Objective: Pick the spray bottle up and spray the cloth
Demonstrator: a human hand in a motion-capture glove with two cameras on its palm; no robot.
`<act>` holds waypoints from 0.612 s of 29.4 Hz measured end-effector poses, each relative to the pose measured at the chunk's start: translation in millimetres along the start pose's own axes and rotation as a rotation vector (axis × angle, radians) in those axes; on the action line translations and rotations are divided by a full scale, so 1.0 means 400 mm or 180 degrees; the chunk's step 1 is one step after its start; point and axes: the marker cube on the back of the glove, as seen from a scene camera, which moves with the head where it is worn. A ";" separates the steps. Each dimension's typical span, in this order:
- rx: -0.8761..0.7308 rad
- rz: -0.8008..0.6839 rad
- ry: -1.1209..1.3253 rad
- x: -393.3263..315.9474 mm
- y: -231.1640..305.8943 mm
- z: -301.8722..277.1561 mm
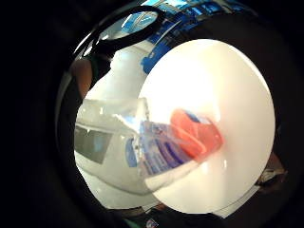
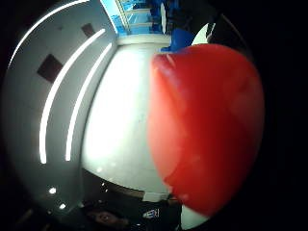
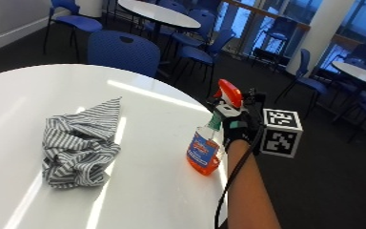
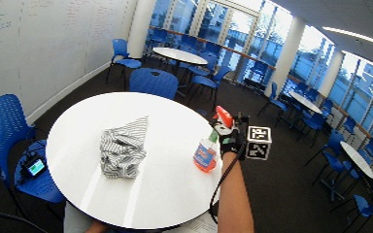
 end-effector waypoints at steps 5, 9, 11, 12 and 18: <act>-0.0159 0.0026 0.0115 -0.057 -0.027 -0.016; -0.0160 -0.0074 0.0255 -0.081 -0.035 -0.024; -0.0100 -0.0144 0.0261 -0.088 -0.037 -0.030; -0.0062 -0.0175 0.0254 -0.091 -0.037 -0.034; 0.0221 -0.0412 0.0293 -0.132 -0.016 -0.057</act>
